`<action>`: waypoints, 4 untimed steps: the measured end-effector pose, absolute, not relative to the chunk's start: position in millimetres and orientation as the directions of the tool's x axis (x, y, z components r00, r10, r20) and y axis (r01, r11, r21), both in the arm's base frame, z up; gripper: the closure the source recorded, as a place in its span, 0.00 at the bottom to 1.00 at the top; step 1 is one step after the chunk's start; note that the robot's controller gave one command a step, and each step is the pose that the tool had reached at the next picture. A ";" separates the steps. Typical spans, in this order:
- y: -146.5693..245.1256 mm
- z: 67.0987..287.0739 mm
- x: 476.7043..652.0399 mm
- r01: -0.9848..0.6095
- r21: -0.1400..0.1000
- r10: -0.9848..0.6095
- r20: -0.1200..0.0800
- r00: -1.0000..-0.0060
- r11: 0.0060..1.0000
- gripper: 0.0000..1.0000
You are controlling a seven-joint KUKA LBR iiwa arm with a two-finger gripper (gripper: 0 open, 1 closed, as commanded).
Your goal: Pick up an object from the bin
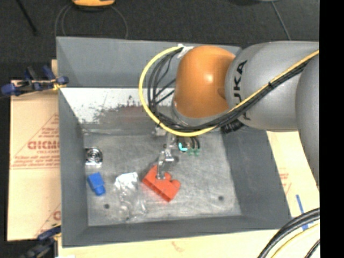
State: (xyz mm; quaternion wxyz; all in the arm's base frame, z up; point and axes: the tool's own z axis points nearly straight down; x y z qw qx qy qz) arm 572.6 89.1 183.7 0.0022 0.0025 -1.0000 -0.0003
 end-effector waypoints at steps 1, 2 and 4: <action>48.4 74.3 537.4 0.272 0.008 0.272 -0.013 -0.962 0.962 0.00; 53.5 100.6 509.6 0.451 0.000 0.451 0.002 -0.893 0.893 0.00; 54.5 73.6 500.4 0.607 0.004 0.607 -0.008 -0.795 0.795 0.00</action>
Offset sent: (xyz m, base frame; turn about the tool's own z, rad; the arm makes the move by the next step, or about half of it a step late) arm -0.0398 -0.0416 -0.1137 0.2827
